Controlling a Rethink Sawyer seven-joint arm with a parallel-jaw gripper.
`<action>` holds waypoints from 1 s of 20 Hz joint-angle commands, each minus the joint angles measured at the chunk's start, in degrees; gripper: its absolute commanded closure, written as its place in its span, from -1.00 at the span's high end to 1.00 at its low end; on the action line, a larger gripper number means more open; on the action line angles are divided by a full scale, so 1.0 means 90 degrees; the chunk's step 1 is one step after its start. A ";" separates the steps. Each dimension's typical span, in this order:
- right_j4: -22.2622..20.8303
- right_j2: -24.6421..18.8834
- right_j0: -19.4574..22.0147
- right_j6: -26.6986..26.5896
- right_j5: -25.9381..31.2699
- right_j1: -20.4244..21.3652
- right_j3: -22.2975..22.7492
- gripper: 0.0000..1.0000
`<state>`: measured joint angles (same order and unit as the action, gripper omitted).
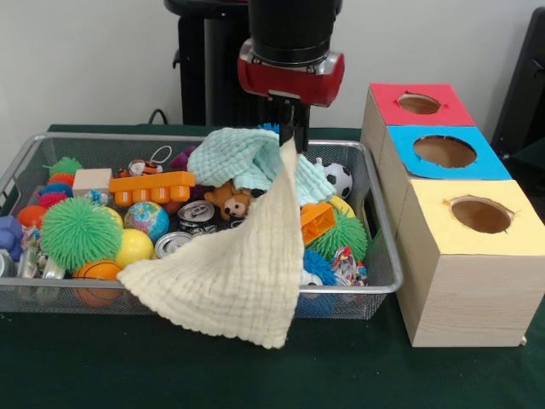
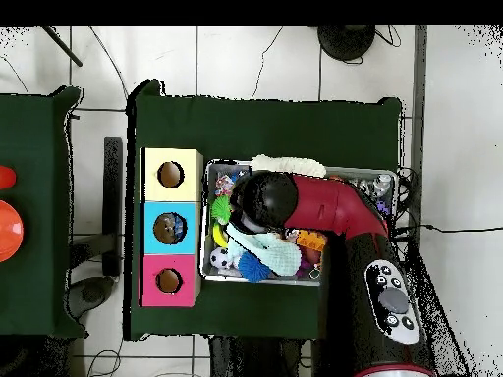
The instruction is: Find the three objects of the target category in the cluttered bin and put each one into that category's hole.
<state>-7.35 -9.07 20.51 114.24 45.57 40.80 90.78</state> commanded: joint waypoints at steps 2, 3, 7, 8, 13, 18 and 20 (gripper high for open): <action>-0.0041 0.0178 0.0511 0.0231 0.0132 0.0027 0.0374 -1.00; -0.0075 0.0184 0.0562 0.0184 0.0165 0.0025 0.0355 -1.00; -0.0125 0.0205 0.0718 0.0073 0.0398 0.0182 0.0376 -1.00; -0.0119 0.0224 0.0722 0.0069 0.0525 0.0319 0.0458 -1.00; -0.0178 0.0423 0.0688 0.0162 0.0495 0.0807 0.1153 -1.00; -0.0017 0.0406 0.0797 0.0077 0.0328 0.1020 0.1876 -1.00; 0.0043 0.0367 0.0828 0.0041 0.0314 0.1062 0.2021 -1.00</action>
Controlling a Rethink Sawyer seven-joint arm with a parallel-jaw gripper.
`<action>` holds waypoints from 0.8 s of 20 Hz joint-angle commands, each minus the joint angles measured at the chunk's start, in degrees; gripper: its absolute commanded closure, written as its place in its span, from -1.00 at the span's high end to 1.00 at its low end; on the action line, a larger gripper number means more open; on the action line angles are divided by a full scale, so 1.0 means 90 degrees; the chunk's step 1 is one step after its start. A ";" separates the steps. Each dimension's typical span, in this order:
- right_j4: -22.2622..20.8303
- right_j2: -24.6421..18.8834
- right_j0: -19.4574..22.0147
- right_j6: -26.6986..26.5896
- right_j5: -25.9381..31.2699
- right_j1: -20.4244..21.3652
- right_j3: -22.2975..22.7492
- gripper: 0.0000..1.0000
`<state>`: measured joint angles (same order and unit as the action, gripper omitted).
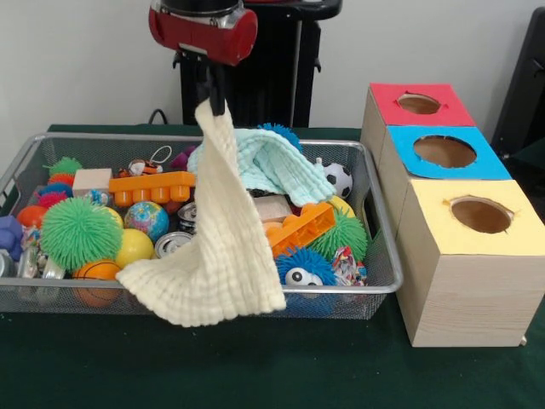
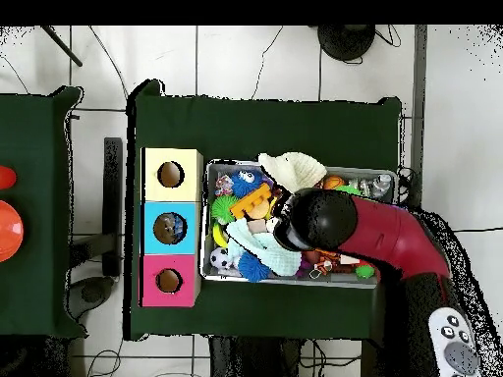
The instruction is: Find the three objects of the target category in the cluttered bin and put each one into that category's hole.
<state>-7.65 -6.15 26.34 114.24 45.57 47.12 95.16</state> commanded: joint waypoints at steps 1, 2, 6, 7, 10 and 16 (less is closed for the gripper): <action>0.0100 0.0018 0.0203 0.0017 0.0268 0.0379 0.1646 -1.00; 0.0114 0.0000 0.0217 0.0008 0.0226 0.0391 0.1718 -1.00; 0.0191 -0.0152 0.0331 -0.0084 0.0021 0.0403 0.2062 -1.00; 0.0205 -0.0180 0.0335 -0.0075 -0.0007 0.0420 0.2125 -1.00; 0.0255 -0.0275 0.0353 -0.0031 -0.0132 0.0427 0.2295 -1.00; 0.0184 -0.0354 0.0406 -0.0009 -0.0212 0.0264 0.2189 -1.00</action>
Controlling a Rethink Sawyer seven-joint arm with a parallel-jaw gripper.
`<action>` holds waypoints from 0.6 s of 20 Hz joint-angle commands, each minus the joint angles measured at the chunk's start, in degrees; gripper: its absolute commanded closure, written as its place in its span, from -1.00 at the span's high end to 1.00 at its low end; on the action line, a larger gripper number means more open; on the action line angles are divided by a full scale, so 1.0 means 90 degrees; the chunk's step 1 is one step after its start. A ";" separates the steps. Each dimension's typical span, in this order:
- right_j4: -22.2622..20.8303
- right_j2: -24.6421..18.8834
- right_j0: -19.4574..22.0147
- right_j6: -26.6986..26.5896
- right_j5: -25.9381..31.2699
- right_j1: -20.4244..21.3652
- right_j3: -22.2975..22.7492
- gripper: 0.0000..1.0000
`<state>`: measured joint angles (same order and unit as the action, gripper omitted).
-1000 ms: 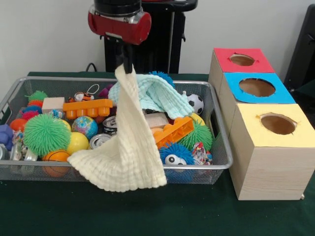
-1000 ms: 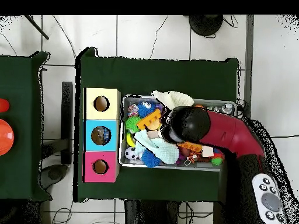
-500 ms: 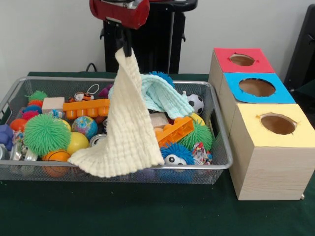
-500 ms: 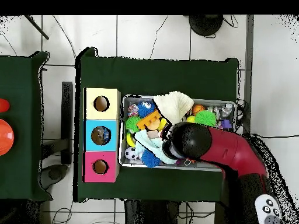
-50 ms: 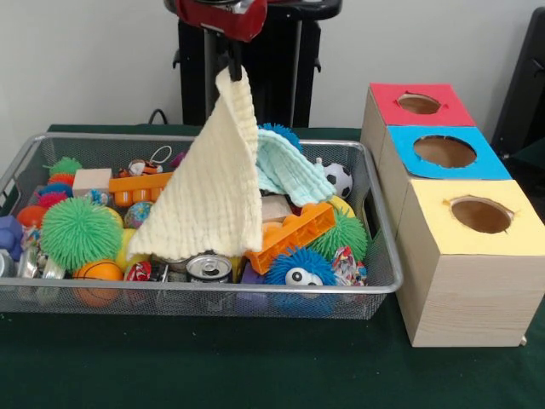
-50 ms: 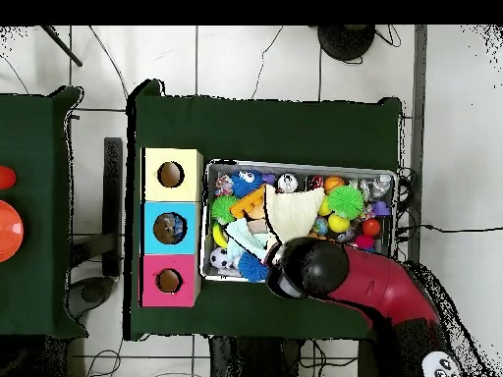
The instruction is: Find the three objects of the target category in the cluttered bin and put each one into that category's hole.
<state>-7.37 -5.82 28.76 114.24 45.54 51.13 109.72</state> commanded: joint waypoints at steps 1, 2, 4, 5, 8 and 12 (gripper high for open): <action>0.0122 -0.0394 0.0144 -0.0001 -0.0234 -0.0236 0.0501 -1.00; 0.0101 -0.0436 0.0170 -0.0034 -0.0290 -0.0285 0.0404 -1.00; 0.0021 -0.0414 0.0121 0.0029 -0.0275 -0.0348 0.0076 1.00; -0.0038 -0.0350 0.0045 0.0125 -0.0205 -0.0361 -0.0155 1.00; -0.0247 -0.0145 -0.0163 0.0416 -0.0133 -0.0427 -0.0926 1.00; -0.0613 0.0102 -0.0337 0.0638 -0.0666 -0.0937 -0.1897 1.00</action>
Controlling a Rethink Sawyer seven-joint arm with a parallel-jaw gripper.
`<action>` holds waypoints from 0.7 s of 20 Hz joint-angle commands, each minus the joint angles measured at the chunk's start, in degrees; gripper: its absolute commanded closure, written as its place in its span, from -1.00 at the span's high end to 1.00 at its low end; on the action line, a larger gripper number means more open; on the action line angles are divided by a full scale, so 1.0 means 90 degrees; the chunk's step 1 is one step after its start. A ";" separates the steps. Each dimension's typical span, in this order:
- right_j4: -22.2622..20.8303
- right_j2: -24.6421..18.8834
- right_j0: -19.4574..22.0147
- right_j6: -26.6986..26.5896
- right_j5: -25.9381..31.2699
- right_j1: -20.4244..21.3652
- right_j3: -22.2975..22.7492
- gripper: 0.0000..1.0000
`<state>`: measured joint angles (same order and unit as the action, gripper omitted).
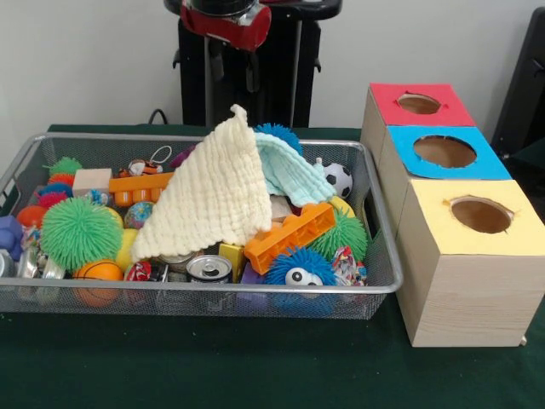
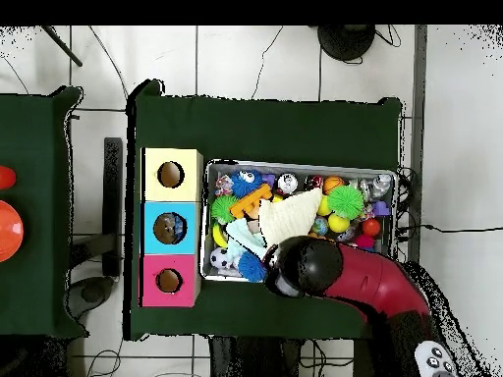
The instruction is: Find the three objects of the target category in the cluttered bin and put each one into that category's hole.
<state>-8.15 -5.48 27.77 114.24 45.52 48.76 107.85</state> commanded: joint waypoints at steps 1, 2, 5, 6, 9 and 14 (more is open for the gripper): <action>-0.0554 0.0084 -0.0249 0.0641 -0.0625 -0.0794 -0.1907 1.00; -0.0579 0.0110 -0.0287 0.0644 -0.0500 -0.0857 -0.2092 1.00; -0.0756 0.0358 -0.0531 0.0823 -0.0169 -0.1036 -0.2646 1.00; -0.0808 0.0423 -0.0590 0.0833 -0.0079 -0.1101 -0.2814 1.00; -0.0733 0.0323 -0.0490 0.0568 -0.0130 -0.1245 -0.2954 1.00; -0.0694 0.0200 -0.0272 0.0067 -0.0053 -0.1225 -0.3015 1.00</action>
<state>-11.91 -2.98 23.51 114.24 45.41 40.90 87.38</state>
